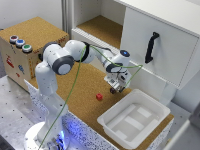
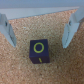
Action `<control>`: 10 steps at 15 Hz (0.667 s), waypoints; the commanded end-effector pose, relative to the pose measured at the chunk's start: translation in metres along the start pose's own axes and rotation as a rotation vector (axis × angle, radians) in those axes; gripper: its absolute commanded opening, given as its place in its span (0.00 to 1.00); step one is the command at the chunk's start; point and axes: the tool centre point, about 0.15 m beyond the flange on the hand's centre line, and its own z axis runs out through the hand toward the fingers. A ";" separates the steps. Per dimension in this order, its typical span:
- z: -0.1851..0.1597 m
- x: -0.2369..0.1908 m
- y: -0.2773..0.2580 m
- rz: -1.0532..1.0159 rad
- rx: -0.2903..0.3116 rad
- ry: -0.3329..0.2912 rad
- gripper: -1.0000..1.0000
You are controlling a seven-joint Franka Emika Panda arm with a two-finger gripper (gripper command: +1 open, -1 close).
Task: Place the purple object on the table
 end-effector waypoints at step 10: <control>-0.037 -0.049 0.013 -0.138 -0.232 0.079 1.00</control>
